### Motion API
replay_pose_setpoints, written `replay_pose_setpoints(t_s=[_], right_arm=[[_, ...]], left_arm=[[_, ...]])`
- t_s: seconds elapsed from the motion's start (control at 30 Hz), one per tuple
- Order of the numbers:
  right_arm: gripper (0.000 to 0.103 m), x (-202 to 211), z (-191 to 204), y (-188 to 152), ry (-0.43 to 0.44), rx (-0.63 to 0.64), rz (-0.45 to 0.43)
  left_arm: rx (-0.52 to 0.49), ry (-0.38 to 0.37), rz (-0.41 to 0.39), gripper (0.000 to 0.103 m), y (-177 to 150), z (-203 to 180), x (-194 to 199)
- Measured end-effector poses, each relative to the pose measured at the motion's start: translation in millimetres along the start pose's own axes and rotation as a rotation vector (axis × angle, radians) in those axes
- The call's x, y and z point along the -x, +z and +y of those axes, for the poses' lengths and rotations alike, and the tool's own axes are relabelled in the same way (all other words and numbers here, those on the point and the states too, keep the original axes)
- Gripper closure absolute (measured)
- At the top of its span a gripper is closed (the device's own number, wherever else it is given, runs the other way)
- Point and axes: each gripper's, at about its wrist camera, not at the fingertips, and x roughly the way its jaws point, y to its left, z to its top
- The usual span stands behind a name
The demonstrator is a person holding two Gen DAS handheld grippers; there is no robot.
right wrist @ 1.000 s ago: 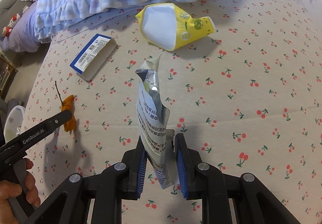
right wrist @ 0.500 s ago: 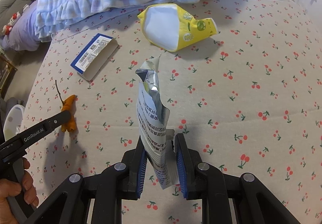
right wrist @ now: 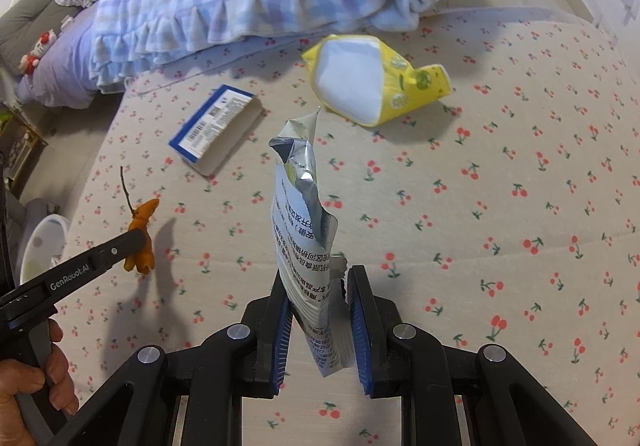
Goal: Collect trash
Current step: 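Carry the orange peel and white wrapper over the wastebasket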
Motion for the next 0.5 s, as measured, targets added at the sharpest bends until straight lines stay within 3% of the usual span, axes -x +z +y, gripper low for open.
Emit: replay_pose_setpoints(t_s=[0.5], right_arm=[[0.079, 12.0, 44.7, 2.5, 0.062, 0.056, -0.037]], left_arm=[[0.001, -0.006, -0.054, 0.087, 2.9, 30.1, 47.4]])
